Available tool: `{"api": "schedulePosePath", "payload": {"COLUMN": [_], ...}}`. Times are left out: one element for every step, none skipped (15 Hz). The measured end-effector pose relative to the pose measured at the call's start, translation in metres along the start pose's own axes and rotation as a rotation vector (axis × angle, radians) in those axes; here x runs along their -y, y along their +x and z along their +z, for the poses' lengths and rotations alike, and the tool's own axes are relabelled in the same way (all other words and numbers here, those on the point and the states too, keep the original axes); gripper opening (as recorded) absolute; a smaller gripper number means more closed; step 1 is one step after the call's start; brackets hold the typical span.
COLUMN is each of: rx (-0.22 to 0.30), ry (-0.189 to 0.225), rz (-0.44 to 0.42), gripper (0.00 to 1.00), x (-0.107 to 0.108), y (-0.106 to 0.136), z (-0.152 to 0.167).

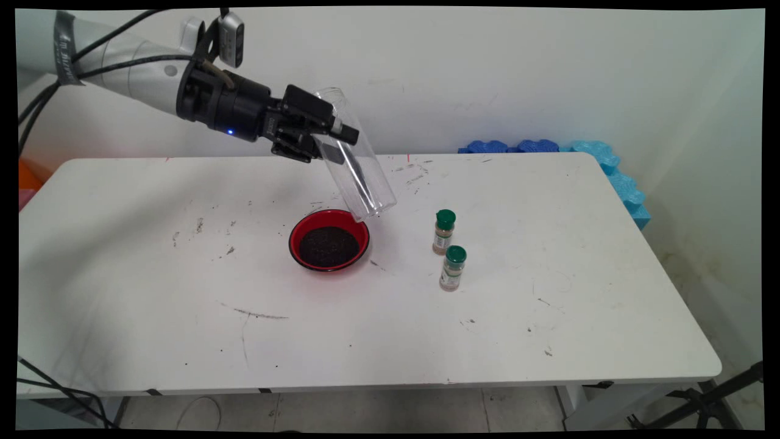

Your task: Pour the black seasoning powder in the red bowl

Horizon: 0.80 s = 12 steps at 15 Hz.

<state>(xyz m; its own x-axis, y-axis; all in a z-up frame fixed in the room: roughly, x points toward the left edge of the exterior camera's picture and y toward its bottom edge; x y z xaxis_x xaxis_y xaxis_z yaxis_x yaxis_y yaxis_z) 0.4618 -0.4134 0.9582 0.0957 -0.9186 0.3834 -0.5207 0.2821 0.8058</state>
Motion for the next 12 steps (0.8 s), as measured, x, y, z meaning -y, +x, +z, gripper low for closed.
{"api": "schedulePosePath", "payload": {"rx": [0.006, 0.013, 0.016, 0.021, 0.025, 0.028, 0.034, 0.04, 0.042, 0.047, 0.052, 0.054], "ry": [0.008, 0.015, 0.021, 0.029, 0.037, 0.043, 0.052, 0.06, 0.067, 0.077, 0.088, 0.097], "rz": [0.061, 0.123, 0.166, 0.231, 0.285, 0.323, 0.384, 0.439, 0.478, 0.538, 0.588, 0.626], "gripper": [0.0, 0.0, 0.0, 0.0, 0.0, 0.0, 0.0, 0.0, 0.0, 0.0, 0.0, 0.0], "x": [-0.002, -0.005, -0.007, -0.01, -0.012, -0.013, -0.015, -0.016, -0.017, -0.017, -0.017, -0.017], "y": [0.0, 0.0, 0.0, 0.001, 0.001, 0.001, 0.001, 0.0, 0.0, -0.001, -0.002, -0.003], "z": [0.001, 0.002, 0.003, 0.005, 0.007, 0.009, 0.012, 0.014, 0.016, 0.019, 0.022, 0.024]}}
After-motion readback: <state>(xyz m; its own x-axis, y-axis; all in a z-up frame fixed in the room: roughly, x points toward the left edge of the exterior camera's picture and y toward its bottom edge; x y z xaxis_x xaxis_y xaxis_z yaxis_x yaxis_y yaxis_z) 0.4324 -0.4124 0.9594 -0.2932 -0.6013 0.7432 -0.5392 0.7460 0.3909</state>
